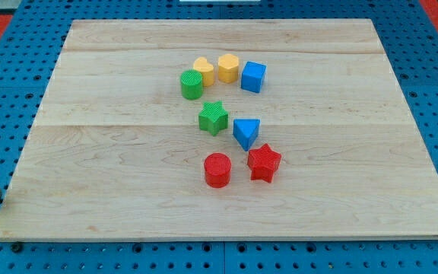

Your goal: Place green circle left to the yellow heart

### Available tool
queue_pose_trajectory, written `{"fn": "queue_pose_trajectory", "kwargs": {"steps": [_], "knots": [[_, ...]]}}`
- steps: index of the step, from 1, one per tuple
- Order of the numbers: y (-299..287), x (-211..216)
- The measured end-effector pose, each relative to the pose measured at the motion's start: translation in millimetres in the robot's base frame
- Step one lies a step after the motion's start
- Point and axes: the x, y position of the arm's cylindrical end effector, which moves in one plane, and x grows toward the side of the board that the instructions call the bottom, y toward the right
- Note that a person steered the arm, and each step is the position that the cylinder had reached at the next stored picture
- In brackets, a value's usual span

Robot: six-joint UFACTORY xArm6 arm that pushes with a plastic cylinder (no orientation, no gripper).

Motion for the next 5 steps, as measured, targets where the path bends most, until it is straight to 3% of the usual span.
{"fn": "queue_pose_trajectory", "kwargs": {"steps": [1,2,3,4,5], "knots": [[1,-3],[55,-5],[60,-5],[65,27],[90,-15]]}}
